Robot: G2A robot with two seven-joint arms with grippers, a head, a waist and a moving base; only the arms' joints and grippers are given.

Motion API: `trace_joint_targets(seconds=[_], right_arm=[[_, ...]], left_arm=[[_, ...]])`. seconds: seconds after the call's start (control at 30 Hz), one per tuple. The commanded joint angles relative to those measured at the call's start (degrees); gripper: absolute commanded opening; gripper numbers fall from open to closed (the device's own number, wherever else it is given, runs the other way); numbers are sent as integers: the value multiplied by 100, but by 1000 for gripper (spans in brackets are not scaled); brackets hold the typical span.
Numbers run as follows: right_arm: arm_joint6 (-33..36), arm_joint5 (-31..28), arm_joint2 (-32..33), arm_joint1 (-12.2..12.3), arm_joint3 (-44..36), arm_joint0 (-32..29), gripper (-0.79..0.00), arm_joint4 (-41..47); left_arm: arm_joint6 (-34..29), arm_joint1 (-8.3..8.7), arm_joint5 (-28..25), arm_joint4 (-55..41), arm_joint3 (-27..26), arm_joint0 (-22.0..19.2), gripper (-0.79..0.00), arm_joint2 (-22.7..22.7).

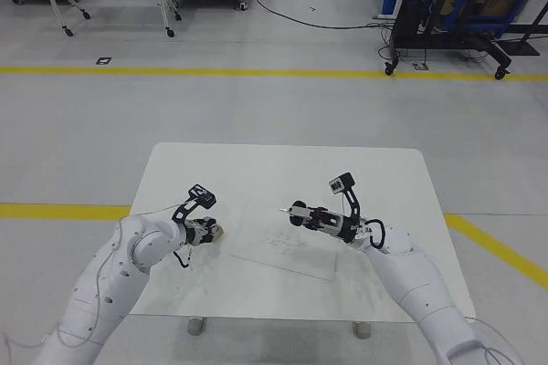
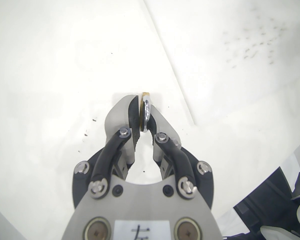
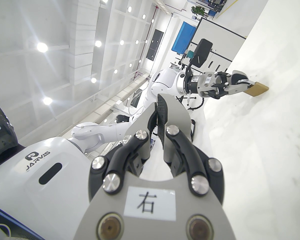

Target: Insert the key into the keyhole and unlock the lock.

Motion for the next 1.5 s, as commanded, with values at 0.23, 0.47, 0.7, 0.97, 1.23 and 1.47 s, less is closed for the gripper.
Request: trace_joint_targets(seconds=[0.23, 0.47, 0.7, 0.97, 1.23, 1.47], right_arm=[[0, 0, 0, 0, 0, 0, -785, 0], [0, 0, 0, 0, 0, 0, -785, 0], [0, 0, 0, 0, 0, 0, -785, 0], [0, 0, 0, 0, 0, 0, -785, 0], [-982, 366, -578, -183, -190, 129, -785, -415], [-1324, 348, -749, -257, -84, 229, -785, -537]], left_arm=[[161, -10, 93, -113, 84, -22, -785, -37], [396, -22, 308, -1220, 191, 13, -785, -401], [526, -13, 350, -1482, 173, 68, -785, -539], [258, -69, 292, -2488, 284, 69, -785, -490], [-805, -308, 1047, -6014, 1828, -942, -785, -582], [-1108, -459, 1025, -6366, 2519, -1427, -785, -219]])
